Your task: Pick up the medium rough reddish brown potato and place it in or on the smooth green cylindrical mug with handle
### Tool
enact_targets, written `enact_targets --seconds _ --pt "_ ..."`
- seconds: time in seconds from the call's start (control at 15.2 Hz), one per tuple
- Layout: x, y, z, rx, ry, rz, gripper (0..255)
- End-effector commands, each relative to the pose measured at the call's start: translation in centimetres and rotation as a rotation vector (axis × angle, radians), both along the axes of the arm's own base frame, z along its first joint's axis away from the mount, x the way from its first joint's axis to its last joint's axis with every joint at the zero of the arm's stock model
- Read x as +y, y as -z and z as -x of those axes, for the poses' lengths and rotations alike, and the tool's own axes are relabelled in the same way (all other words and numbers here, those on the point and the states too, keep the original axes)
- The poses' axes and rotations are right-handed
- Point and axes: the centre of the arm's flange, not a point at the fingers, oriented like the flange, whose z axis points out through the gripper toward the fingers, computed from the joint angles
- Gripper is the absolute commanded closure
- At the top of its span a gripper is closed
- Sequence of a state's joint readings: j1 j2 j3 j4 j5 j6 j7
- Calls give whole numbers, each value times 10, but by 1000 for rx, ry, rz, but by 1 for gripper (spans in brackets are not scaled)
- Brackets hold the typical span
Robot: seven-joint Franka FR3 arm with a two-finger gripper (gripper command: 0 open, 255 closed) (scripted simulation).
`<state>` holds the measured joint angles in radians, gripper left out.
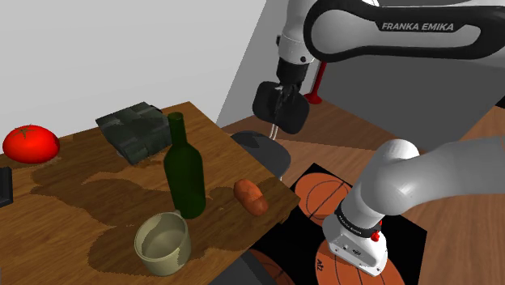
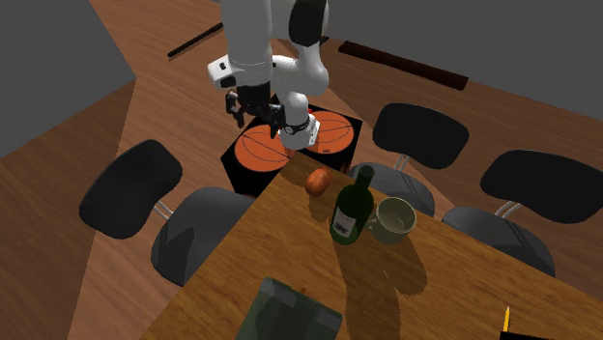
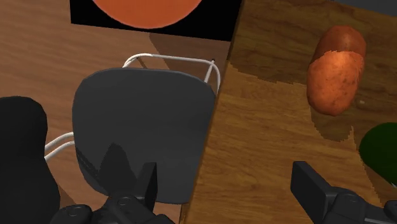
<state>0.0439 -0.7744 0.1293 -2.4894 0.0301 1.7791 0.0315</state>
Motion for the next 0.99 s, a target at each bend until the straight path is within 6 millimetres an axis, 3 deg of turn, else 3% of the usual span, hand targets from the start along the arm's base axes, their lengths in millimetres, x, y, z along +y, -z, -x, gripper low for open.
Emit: enact_targets --seconds 0.0,0.92 --pt "14 18 1 21 26 -15 0" --pt "130 148 -9 171 186 -113 0"
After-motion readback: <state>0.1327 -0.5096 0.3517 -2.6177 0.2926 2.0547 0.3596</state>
